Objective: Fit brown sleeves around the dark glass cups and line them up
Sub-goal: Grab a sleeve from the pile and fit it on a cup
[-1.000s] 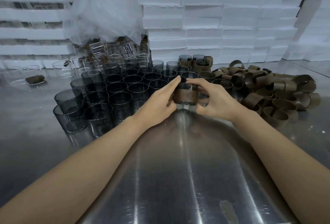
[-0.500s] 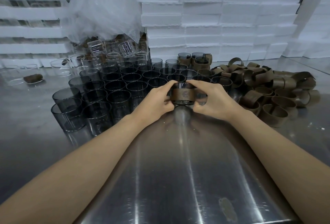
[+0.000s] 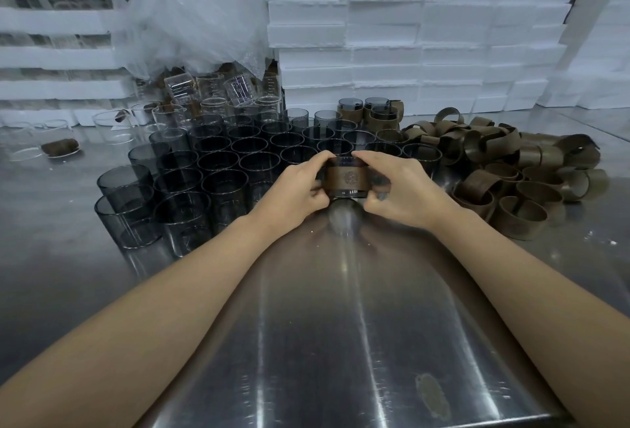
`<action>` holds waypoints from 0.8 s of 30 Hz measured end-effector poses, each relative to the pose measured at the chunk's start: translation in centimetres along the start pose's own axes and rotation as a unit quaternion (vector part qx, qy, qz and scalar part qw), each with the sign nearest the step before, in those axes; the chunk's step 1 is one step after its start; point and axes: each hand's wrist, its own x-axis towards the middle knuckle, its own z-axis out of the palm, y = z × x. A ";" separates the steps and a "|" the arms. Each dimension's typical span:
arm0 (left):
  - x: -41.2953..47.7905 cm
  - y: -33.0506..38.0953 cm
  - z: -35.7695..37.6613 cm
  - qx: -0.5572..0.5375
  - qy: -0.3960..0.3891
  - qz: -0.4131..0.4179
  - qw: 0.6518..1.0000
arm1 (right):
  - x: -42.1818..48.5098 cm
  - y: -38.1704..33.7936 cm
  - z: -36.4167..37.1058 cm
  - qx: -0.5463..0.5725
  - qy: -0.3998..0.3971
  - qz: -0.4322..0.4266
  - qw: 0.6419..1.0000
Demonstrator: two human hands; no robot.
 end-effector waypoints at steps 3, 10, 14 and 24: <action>0.1 -0.3 0.0 -0.006 0.002 0.001 1.000 | 0.0 0.0 0.0 -0.006 0.000 -0.004 1.000; 0.1 -0.4 0.2 0.023 0.009 0.009 1.000 | -0.1 0.2 -0.1 0.012 -0.004 0.006 1.000; 0.2 -0.5 0.4 0.013 -0.010 0.011 1.000 | 0.0 0.1 -0.3 -0.003 -0.011 0.004 1.000; 0.6 -0.7 0.6 -0.035 0.022 -0.001 0.999 | 0.3 0.0 0.4 -0.038 -0.004 -0.001 0.999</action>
